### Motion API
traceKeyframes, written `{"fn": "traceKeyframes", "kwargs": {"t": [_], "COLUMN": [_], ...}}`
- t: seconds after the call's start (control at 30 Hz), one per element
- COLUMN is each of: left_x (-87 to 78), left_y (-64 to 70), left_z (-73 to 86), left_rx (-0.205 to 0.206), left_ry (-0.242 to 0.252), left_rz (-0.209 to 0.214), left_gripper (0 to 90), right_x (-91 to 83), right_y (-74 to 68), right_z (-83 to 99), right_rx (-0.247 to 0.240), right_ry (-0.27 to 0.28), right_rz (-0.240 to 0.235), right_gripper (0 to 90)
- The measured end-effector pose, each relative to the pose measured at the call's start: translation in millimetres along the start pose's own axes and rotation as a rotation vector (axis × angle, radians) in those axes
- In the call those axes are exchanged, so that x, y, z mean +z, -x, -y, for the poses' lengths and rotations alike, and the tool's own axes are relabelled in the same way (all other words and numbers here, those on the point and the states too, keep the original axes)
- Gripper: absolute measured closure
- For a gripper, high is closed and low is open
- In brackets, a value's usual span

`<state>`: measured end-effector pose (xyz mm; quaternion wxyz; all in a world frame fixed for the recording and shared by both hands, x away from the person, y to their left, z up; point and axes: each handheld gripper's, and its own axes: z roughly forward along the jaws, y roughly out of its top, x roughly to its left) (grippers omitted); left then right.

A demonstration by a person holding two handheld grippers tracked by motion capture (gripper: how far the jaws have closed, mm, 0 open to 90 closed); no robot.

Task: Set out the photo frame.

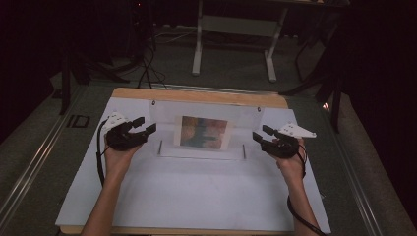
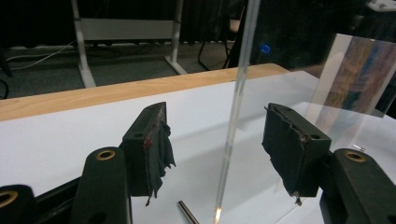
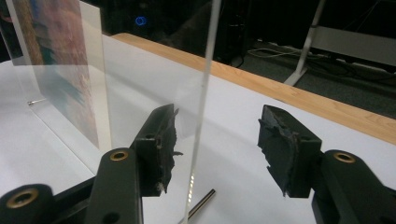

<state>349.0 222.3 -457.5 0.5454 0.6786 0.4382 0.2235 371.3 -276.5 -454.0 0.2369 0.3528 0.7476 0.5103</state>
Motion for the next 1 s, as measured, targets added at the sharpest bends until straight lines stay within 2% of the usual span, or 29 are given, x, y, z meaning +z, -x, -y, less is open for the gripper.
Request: {"fn": "traceKeyframes", "kwargs": {"t": [0.1, 0.33, 0.47, 0.6, 0.77, 0.9, 1.0], "left_x": [-0.4, -2.3, -6.7, -11.8, -14.0, -9.7, -0.2], "left_y": [-2.5, -7.0, -13.2, -20.1, -31.1, -41.9, -50.9], "left_z": [0.3, 0.5, 0.8, 1.0, 4.9, 14.7, 26.9], "left_rx": [-0.007, -0.013, -0.044, -0.056, -0.081, -0.089, -0.098], "left_ry": [-0.008, -0.004, 0.019, 0.023, 0.003, -0.058, -0.152], "left_rz": [-0.015, -0.008, 0.01, -0.023, -0.077, -0.145, -0.208], "left_gripper": [40.7, 40.5, 41.3, 41.4, 41.4, 41.3, 41.2], "right_x": [-1.1, -4.5, -7.4, -11.3, -8.7, -4.4, 0.0], "right_y": [3.5, 9.3, 15.9, 24.4, 36.0, 44.9, 51.3], "right_z": [0.9, 1.9, 4.8, 7.4, 15.9, 25.9, 34.7], "right_rx": [0.006, 0.014, 0.029, 0.061, 0.107, 0.133, 0.153], "right_ry": [-0.003, 0.0, 0.003, 0.008, -0.046, -0.105, -0.158], "right_rz": [-0.006, -0.009, -0.019, 0.002, 0.067, 0.117, 0.16], "right_gripper": [44.9, 44.5, 44.3, 44.7, 44.8, 44.7, 43.1]}}
